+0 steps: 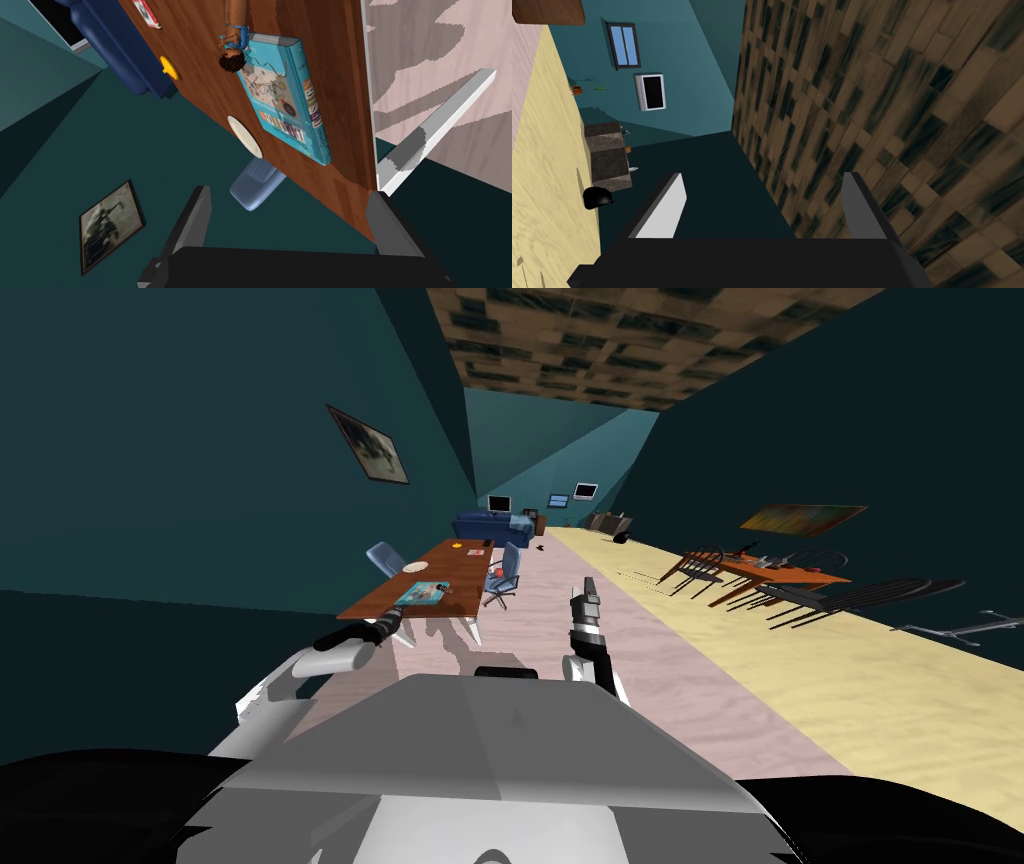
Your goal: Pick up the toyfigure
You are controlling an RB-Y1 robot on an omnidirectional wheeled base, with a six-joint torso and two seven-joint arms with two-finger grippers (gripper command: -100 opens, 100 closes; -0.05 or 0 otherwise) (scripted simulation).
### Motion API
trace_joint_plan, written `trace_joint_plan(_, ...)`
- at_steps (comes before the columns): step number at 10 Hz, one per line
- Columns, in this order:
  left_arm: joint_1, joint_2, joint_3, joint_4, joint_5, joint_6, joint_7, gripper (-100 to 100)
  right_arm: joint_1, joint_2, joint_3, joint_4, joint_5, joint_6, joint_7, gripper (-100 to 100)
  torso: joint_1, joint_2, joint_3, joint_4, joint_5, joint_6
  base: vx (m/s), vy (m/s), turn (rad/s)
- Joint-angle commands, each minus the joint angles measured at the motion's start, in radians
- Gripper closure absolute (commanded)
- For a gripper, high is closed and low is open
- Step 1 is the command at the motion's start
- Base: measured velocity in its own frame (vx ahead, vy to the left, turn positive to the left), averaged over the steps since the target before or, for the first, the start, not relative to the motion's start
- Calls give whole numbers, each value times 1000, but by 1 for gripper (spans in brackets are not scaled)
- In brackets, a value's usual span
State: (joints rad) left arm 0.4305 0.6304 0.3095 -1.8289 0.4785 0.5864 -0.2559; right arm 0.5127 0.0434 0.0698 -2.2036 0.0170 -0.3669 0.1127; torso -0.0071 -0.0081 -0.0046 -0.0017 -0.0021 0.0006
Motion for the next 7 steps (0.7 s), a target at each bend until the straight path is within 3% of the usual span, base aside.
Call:
trace_joint_plan(1, -10, 23, 22, 42, 23, 50, -3, -100, 0, 0, 0, 0, 0, 0, 0, 0, 0, 0, 0, 0, 0, 0, 95, -83, -13)
trace_joint_plan(2, -10, 23, 22, 42, 23, 59, -3, -100, 0, 0, 0, 0, 0, 0, 0, 0, 1, -1, 0, 0, 0, 0, 106, -64, -7)
trace_joint_plan(4, -22, 52, 61, 102, 52, 128, -5, -100, 0, 0, 0, 0, 0, 0, 0, 0, 3, -3, -2, -1, 1, 0, 171, -85, -23)
trace_joint_plan(6, -27, 65, 79, 137, 63, 183, -6, -100, 0, 0, 0, 0, 0, 0, 0, 0, 2, -4, -3, -1, 0, 0, 161, -72, -13)
trace_joint_plan(7, -33, 75, 96, 167, 73, 212, -5, -100, 0, 0, 0, 0, 0, 0, 0, 0, 3, -5, -3, -1, 1, 0, 288, -46, -42)
